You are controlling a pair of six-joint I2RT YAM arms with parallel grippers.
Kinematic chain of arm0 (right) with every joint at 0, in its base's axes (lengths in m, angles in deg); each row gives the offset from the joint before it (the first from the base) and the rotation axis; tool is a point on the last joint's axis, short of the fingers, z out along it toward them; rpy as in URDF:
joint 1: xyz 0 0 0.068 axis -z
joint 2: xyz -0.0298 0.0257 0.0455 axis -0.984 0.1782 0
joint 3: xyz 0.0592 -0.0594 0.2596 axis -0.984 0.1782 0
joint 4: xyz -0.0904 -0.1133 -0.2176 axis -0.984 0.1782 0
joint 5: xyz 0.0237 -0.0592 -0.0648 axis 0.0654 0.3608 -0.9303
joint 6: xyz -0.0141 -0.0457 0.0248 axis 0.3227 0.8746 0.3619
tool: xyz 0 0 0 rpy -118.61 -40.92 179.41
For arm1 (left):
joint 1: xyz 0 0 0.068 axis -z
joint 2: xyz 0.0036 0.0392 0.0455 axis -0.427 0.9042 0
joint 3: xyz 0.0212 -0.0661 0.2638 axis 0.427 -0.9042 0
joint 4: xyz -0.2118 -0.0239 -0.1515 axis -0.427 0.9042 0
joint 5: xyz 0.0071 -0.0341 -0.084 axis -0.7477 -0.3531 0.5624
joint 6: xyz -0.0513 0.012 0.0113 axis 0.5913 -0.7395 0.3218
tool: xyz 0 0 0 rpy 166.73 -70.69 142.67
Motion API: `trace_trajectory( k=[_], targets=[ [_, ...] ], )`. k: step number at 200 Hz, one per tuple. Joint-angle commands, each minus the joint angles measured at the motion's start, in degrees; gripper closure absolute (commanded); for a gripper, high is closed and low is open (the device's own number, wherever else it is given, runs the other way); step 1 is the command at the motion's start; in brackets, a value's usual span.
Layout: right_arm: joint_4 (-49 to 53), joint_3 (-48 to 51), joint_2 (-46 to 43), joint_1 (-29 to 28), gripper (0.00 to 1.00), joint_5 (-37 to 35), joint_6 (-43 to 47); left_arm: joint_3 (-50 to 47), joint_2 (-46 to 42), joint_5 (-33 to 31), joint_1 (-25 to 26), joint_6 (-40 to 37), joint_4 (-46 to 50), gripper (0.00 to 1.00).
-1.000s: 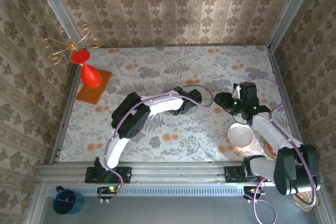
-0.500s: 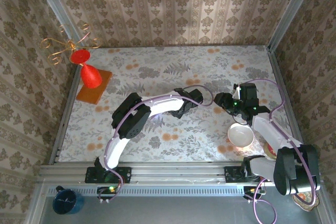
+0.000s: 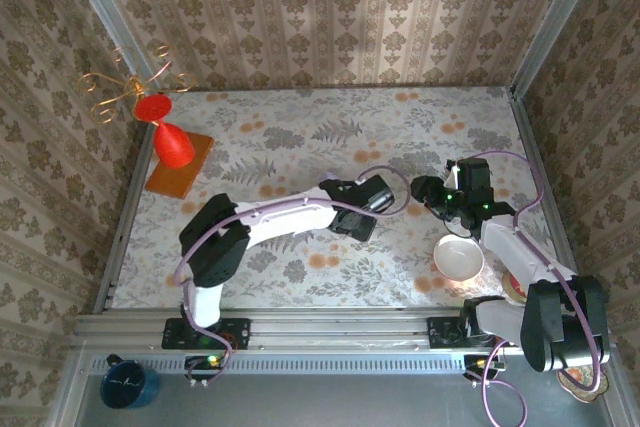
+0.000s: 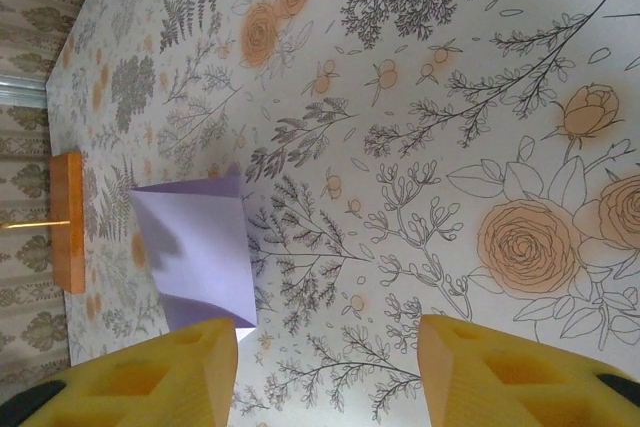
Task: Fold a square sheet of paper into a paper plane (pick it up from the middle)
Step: Turn over the paper at the center of the table.
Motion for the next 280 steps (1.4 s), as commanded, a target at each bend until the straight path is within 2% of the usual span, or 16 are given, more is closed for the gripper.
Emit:
trace_trajectory(
  k=[1,40,65,99,130,167,216,280],
  targets=[
    [-1.71,-0.2,0.9,0.41,0.46,-0.53,-0.72,-4.85,-4.94,7.52,-1.75,3.37,-6.78,0.5],
    [-4.06,0.63,2.05,0.24,0.46,1.06,-1.33,-15.94,-12.28,7.9,-9.19,4.97,-13.36,0.48],
    [-5.12,0.84,2.92,-0.24,0.46,1.45,-1.94,-20.3,-13.73,10.77,-14.18,5.44,-17.27,0.47],
    [-5.77,0.86,3.76,-0.77,0.46,1.61,-2.67,-20.48,-11.65,14.03,-17.83,4.67,-19.56,0.48],
    [-5.88,0.95,4.37,-1.29,0.46,1.62,-2.64,-20.61,-10.35,13.13,-20.21,4.06,-20.15,0.48],
    [-5.7,0.53,6.41,-3.28,0.46,2.04,-2.27,-21.58,-8.41,15.47,-22.82,4.6,-22.54,0.48],
    [-4.99,-1.09,10.13,-9.53,0.46,1.17,-3.99,-24.55,-6.12,16.99,-23.94,7.41,-24.98,0.49],
    [-7.51,-6.09,20.68,-23.03,0.48,-1.39,-12.63,-30.03,-6.79,21.18,-26.15,13.36,-29.79,0.49]
  ],
)
